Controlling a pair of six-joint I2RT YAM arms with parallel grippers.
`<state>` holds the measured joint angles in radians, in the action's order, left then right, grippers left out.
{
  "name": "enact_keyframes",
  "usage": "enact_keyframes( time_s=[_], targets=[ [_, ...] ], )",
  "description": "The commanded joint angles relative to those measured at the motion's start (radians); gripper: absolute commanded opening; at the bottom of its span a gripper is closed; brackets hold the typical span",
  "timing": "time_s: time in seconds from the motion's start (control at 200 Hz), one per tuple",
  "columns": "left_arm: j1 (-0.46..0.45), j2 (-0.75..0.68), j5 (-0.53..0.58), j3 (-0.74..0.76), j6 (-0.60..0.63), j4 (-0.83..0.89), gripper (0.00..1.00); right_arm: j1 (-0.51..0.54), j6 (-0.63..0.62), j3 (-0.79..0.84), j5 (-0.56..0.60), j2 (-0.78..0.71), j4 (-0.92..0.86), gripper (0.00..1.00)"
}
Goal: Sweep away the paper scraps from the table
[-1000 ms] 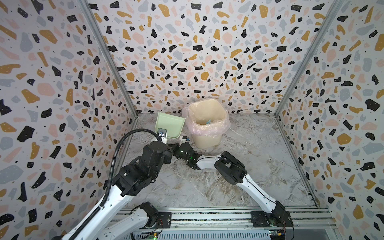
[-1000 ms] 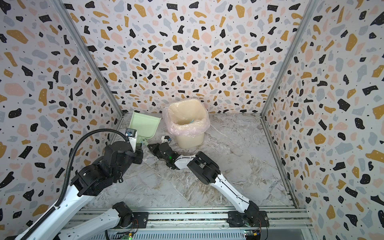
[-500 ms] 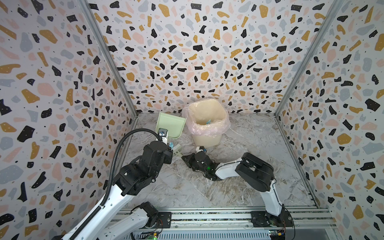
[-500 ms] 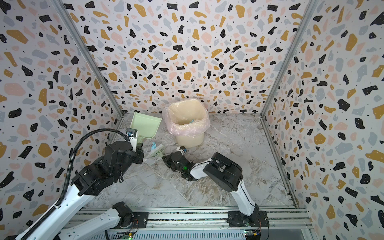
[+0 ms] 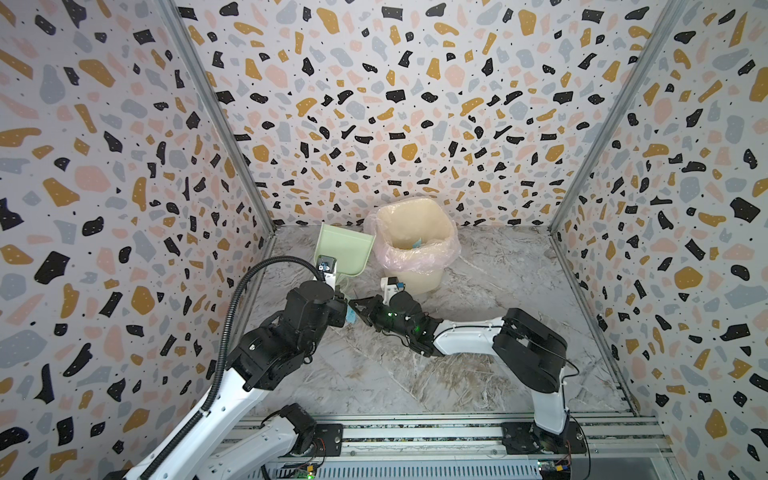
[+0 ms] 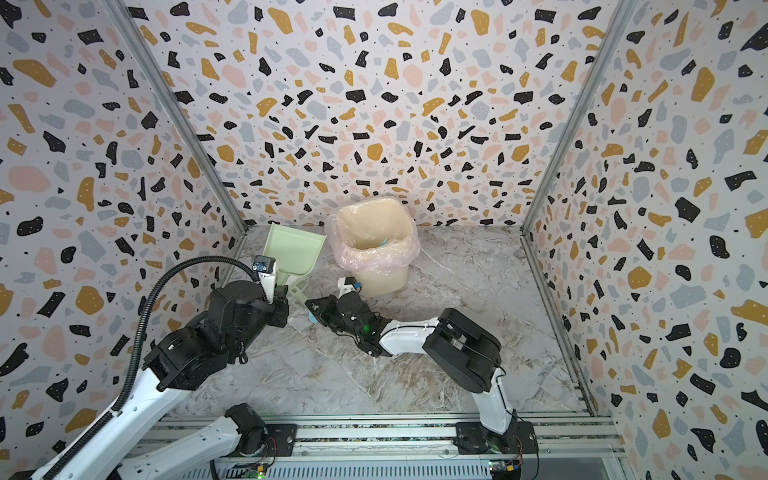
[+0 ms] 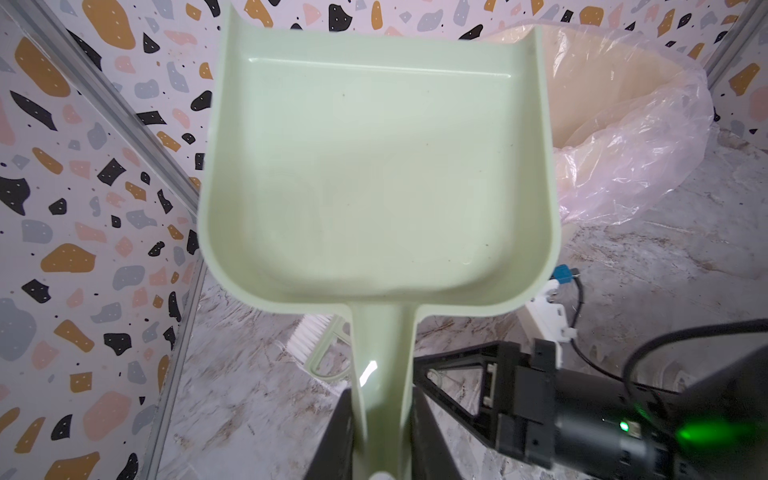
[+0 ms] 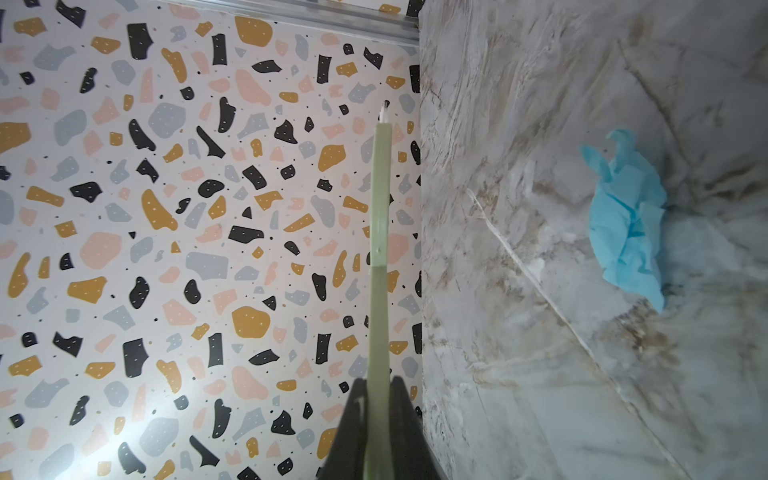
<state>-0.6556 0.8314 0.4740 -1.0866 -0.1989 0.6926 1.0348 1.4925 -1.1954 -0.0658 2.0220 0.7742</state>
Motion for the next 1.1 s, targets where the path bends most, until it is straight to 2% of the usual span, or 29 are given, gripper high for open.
enact_keyframes(
  time_s=[0.0, 0.22, 0.521, 0.636, 0.906, 1.096],
  targets=[
    [0.007, -0.003, -0.014, -0.014, -0.013, -0.042, 0.00, -0.011, -0.034, -0.060, -0.026, 0.061, -0.053, 0.00],
    [0.007, -0.007, -0.026, 0.001, -0.019, -0.045, 0.00, -0.024, -0.050, -0.016, -0.011, 0.036, -0.140, 0.00],
    [0.007, -0.003, -0.053, 0.030, -0.033, -0.069, 0.00, -0.039, -0.063, 0.250, -0.034, -0.177, -0.272, 0.00],
    [0.007, 0.003, -0.068, 0.035, -0.037, -0.077, 0.00, -0.042, -0.075, 0.362, -0.044, -0.307, -0.363, 0.00],
    [0.007, 0.008, -0.087, 0.033, -0.033, -0.068, 0.00, -0.122, -0.151, 0.620, -0.051, -0.731, -0.761, 0.00],
    [0.005, 0.013, -0.142, 0.050, -0.042, -0.071, 0.00, -0.208, -0.213, 0.623, -0.020, -0.997, -1.051, 0.00]
  ],
)
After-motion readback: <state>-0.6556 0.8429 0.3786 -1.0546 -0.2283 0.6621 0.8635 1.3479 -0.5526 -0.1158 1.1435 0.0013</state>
